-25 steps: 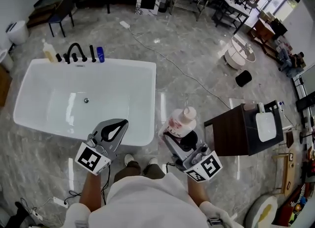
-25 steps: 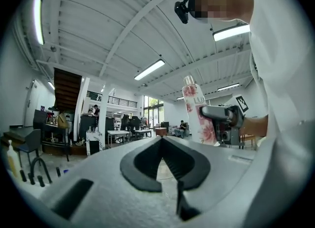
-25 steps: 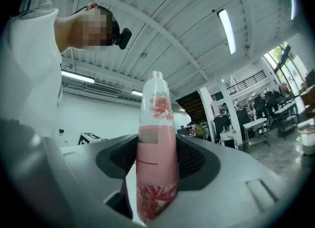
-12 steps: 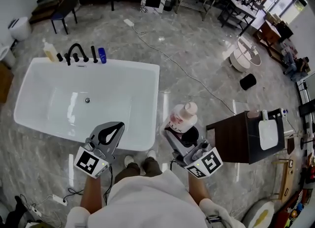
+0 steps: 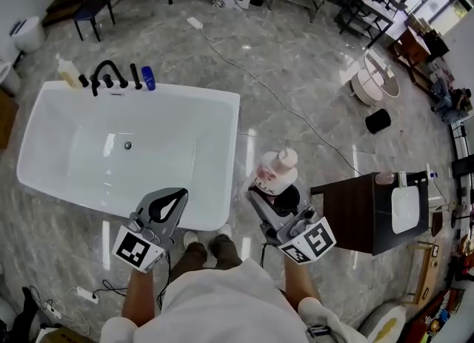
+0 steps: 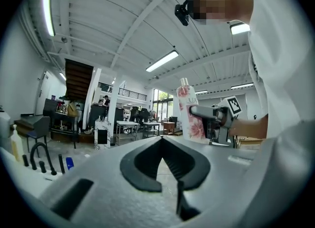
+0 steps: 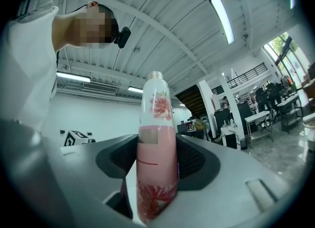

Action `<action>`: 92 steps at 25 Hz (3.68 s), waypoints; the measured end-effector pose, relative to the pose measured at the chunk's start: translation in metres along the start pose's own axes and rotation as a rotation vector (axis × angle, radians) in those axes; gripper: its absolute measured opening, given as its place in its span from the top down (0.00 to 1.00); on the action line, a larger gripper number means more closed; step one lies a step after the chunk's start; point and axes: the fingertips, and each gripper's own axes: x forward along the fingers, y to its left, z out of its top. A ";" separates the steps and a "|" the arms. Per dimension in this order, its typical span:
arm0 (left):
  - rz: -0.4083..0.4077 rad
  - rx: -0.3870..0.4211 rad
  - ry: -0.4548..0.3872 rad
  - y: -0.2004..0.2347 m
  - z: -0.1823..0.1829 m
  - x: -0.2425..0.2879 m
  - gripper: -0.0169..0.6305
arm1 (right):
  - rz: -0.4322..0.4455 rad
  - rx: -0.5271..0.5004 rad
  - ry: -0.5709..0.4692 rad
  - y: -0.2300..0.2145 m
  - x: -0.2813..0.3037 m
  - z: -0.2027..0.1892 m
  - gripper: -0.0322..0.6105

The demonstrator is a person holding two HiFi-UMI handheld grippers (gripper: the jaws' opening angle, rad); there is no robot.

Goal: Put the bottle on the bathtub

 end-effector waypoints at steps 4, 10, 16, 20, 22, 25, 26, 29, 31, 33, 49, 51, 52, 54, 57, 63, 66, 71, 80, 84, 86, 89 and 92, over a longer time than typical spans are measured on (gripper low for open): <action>0.030 -0.020 0.019 0.015 -0.010 0.016 0.97 | 0.012 -0.001 0.004 -0.032 0.019 -0.011 0.57; 0.060 -0.062 0.026 0.032 -0.032 0.052 0.97 | 0.054 -0.020 -0.008 -0.091 0.063 -0.036 0.57; 0.061 -0.127 0.095 0.061 -0.092 0.075 0.97 | 0.039 -0.017 0.007 -0.153 0.121 -0.093 0.57; 0.033 -0.202 0.129 0.084 -0.145 0.086 0.97 | -0.015 -0.016 0.033 -0.197 0.160 -0.156 0.57; 0.020 -0.226 0.153 0.094 -0.175 0.091 0.97 | -0.029 -0.020 0.050 -0.216 0.178 -0.194 0.57; 0.009 -0.226 0.186 0.118 -0.218 0.102 0.97 | -0.049 -0.018 0.058 -0.245 0.208 -0.252 0.57; 0.010 -0.222 0.180 0.128 -0.228 0.109 0.97 | -0.058 -0.019 0.055 -0.255 0.218 -0.268 0.57; 0.017 -0.223 0.168 0.151 -0.256 0.127 0.97 | -0.072 -0.025 0.046 -0.281 0.248 -0.315 0.57; 0.013 -0.223 0.166 0.161 -0.276 0.137 0.97 | -0.075 -0.035 0.044 -0.295 0.268 -0.346 0.57; 0.001 -0.205 0.177 0.169 -0.297 0.148 0.97 | -0.078 -0.055 0.043 -0.308 0.285 -0.373 0.57; 0.121 -0.186 0.164 0.262 -0.405 0.184 0.97 | -0.246 -0.196 0.029 -0.410 0.404 -0.498 0.57; 0.121 -0.203 0.179 0.257 -0.418 0.183 0.97 | -0.285 -0.210 0.033 -0.421 0.414 -0.508 0.57; 0.121 -0.212 0.184 0.255 -0.423 0.182 0.97 | -0.301 -0.209 0.027 -0.427 0.417 -0.511 0.57; 0.124 -0.225 0.186 0.251 -0.426 0.180 0.97 | -0.317 -0.188 0.003 -0.435 0.419 -0.513 0.57; 0.131 -0.238 0.183 0.249 -0.426 0.178 0.97 | -0.315 -0.153 -0.009 -0.439 0.414 -0.515 0.57; 0.139 -0.224 0.175 0.246 -0.413 0.182 0.97 | -0.285 -0.130 0.028 -0.437 0.407 -0.516 0.56; 0.156 -0.218 0.172 0.243 -0.402 0.182 0.97 | -0.323 -0.111 0.011 -0.436 0.388 -0.509 0.50; 0.166 -0.207 0.139 0.237 -0.364 0.189 0.97 | -0.297 -0.069 0.037 -0.397 0.334 -0.490 0.56; 0.126 -0.171 0.065 0.212 -0.240 0.187 0.97 | -0.188 -0.143 0.129 -0.279 0.214 -0.367 0.96; 0.085 -0.171 0.077 0.187 -0.195 0.174 0.97 | -0.197 -0.089 0.112 -0.248 0.168 -0.292 0.96; 0.056 -0.157 0.092 0.172 -0.172 0.168 0.97 | -0.201 -0.063 0.089 -0.235 0.146 -0.250 0.96; 0.038 -0.109 0.096 0.152 -0.126 0.160 0.97 | -0.218 -0.024 0.052 -0.214 0.120 -0.189 0.96; 0.033 -0.068 0.082 0.135 -0.082 0.149 0.97 | -0.220 -0.057 0.054 -0.185 0.109 -0.137 0.96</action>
